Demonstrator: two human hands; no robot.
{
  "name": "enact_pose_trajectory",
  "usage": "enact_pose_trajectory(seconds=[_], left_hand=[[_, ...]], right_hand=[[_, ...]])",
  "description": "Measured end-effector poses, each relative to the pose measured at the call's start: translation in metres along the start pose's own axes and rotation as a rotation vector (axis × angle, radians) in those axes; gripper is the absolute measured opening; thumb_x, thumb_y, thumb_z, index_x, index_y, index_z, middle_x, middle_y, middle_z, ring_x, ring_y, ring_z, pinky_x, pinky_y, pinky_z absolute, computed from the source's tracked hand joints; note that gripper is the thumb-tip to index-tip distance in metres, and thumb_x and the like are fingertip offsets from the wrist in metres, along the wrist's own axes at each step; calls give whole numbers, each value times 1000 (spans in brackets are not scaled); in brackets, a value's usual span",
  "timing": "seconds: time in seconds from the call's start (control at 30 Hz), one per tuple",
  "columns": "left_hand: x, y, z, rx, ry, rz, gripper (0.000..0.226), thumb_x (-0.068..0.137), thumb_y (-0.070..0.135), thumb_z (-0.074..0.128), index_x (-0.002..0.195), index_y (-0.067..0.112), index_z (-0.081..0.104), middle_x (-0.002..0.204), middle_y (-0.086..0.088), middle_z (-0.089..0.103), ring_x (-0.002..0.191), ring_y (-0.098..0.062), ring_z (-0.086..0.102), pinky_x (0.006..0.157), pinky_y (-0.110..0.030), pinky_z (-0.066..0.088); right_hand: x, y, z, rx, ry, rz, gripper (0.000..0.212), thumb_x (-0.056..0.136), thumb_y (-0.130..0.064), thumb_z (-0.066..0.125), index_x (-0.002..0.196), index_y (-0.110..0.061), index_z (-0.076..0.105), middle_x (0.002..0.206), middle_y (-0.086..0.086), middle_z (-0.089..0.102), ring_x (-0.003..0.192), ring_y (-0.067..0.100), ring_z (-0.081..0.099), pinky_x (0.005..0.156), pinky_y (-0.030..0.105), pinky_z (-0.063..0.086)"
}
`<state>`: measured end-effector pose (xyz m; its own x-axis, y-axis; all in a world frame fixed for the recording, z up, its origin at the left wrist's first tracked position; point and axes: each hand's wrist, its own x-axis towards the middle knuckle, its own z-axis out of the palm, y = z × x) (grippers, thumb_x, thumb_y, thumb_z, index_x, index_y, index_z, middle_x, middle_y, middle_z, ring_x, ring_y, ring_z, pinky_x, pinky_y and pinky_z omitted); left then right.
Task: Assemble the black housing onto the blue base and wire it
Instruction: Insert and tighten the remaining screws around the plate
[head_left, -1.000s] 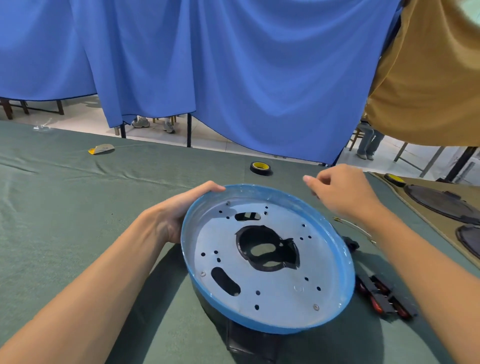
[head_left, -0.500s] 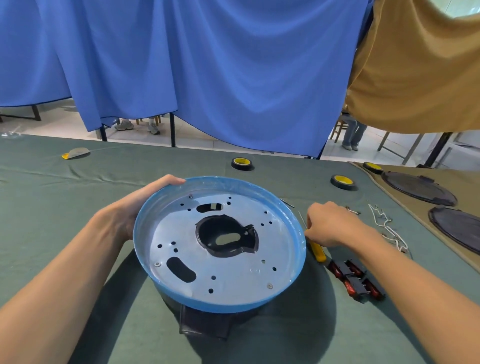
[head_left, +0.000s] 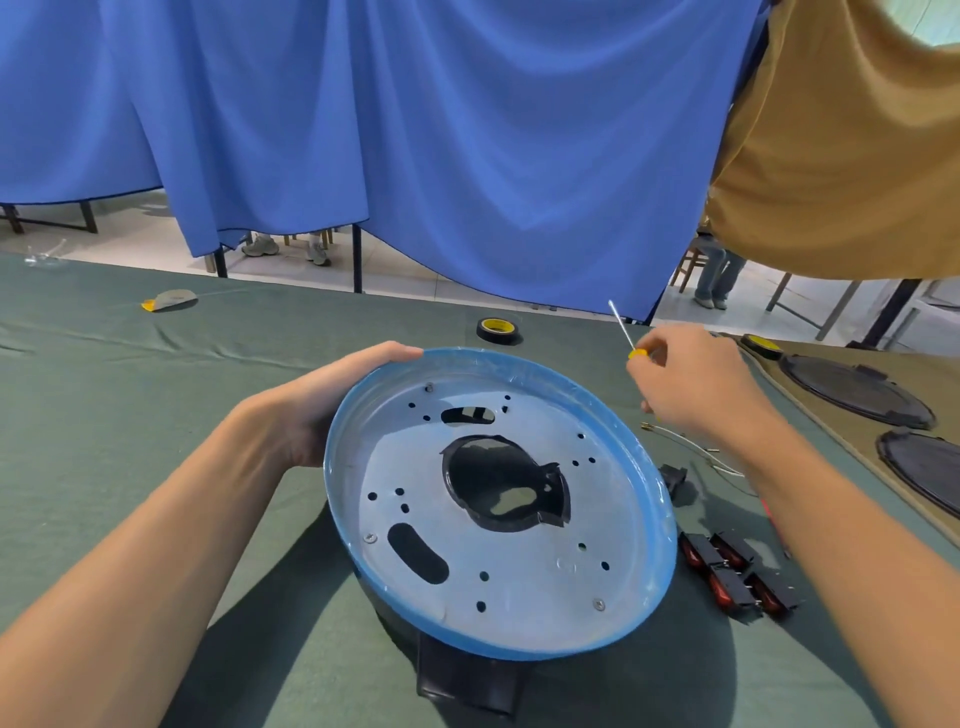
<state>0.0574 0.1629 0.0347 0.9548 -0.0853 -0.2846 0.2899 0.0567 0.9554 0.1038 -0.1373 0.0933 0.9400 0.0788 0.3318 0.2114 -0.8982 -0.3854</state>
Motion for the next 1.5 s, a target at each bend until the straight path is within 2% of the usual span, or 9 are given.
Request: enact_pose_trajectory(seconds=[0.13,0.23,0.43,0.6,0.7,0.93,1.23,1.4,1.5], left_hand=[[-1,4,2,55,-152,-78,51,81,58,64,100,12,75,100,-12,72,80,-26,69,70,-36,57],[8,0,1,18,-177,-108,47,77,55,70,96,14,77,99,-10,73,80,-27,70,72,-36,56],[8,-1,-2,17,-213,-196,57,75,53,73,111,9,74,114,-13,71,90,-29,69,88,-41,53],[4,2,-1,122,-189,-228,73,68,56,74,121,6,68,120,-12,67,99,-31,57,95,-43,41],[2,4,1,154,-159,-229,79,71,55,72,130,3,59,118,-12,57,102,-30,39,88,-41,26],[4,7,5,251,-132,-228,48,93,49,55,118,11,70,87,-5,66,67,-17,62,61,-28,50],[5,9,9,407,-13,-154,39,96,44,56,105,11,74,77,-2,70,59,-16,63,56,-25,49],[6,9,7,410,-18,-24,25,94,33,62,97,14,78,94,-11,76,76,-25,68,68,-34,54],[8,9,7,519,45,145,14,92,27,66,102,23,75,91,1,77,83,-18,73,69,-29,58]], right_hand=[[-1,-21,-2,139,6,-155,15,98,-27,51,100,-20,63,79,-13,61,72,13,64,73,32,48],[-1,-33,1,181,-4,-251,15,96,-31,57,103,-23,68,79,-20,56,71,0,53,72,25,37],[-4,-50,13,241,-16,-317,18,91,-33,65,106,-24,68,85,-14,57,93,13,54,78,24,36],[-5,-59,16,421,-17,-276,23,80,-30,78,100,-28,66,83,-18,61,80,5,58,67,14,43],[-7,-64,14,543,-30,-236,29,78,-29,80,103,-29,64,88,-10,66,89,15,61,76,33,54],[-11,-72,10,576,-30,-242,29,78,-30,80,102,-33,63,91,-9,66,99,25,59,86,48,53],[-14,-74,12,580,-50,-246,34,74,-28,83,100,-33,61,86,-8,68,89,17,63,84,45,55],[-13,-77,14,696,-74,-227,38,74,-22,83,103,-25,58,75,-3,70,64,11,60,72,39,57],[-10,-80,16,694,-42,-250,36,82,-24,76,108,-25,51,71,-7,66,70,16,63,72,37,56]])
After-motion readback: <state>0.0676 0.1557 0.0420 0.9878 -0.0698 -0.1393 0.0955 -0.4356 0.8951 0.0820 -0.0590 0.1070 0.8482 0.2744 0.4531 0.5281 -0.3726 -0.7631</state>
